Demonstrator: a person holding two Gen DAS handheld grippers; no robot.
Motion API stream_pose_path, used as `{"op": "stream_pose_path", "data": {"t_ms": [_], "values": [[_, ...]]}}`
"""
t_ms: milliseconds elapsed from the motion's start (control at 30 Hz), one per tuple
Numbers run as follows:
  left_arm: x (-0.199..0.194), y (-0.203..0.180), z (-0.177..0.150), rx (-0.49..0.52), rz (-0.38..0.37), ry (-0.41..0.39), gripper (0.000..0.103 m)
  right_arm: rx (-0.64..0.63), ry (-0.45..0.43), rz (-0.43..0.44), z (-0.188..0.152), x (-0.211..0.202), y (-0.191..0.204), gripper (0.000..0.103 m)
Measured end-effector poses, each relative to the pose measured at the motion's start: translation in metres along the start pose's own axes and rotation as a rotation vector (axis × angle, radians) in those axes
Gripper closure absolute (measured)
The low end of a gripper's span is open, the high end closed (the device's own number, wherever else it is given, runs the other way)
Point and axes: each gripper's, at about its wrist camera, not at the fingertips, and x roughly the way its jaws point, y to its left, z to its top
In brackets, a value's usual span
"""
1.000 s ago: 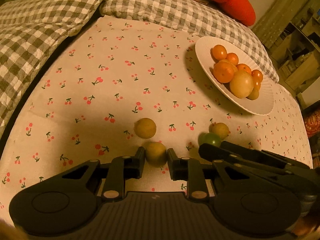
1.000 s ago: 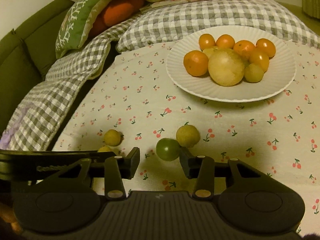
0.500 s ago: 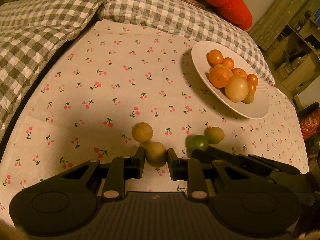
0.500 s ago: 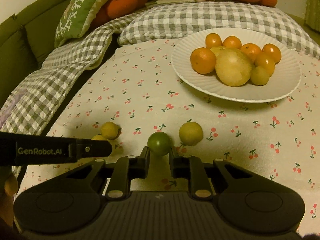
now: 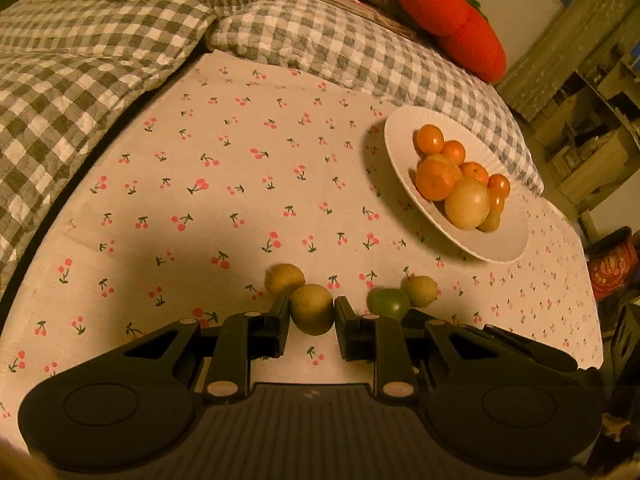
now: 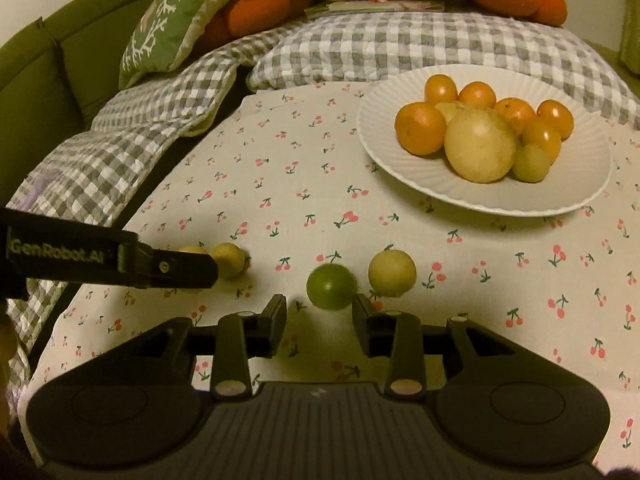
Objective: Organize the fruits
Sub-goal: 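Grasp the green lime with the right tool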
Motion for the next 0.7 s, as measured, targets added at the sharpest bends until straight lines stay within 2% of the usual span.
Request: {"op": "stream_pose_path", "data": {"t_ms": [167,400,567,700], "values": [[-0.001,0.0,0.001,-0.007,-0.007,0.002,0.091,-0.015,-0.023,0.001,0.0,0.004,0.001,0.069],[-0.002,0.001,0.001,-0.016,-0.005,-0.004,0.091,-0.158,-0.085,-0.074,-0.002,0.005,0.017,0.068],[-0.003,0.0,0.001,-0.015,-0.009,-0.007,0.091,-0.199,-0.121,-0.096,-0.003,0.012,0.018,0.069],[-0.002,0.001,0.001,-0.019,-0.012,-0.009,0.091,-0.256,-0.114,-0.116,-0.006,0.017,0.022,0.079]]}}
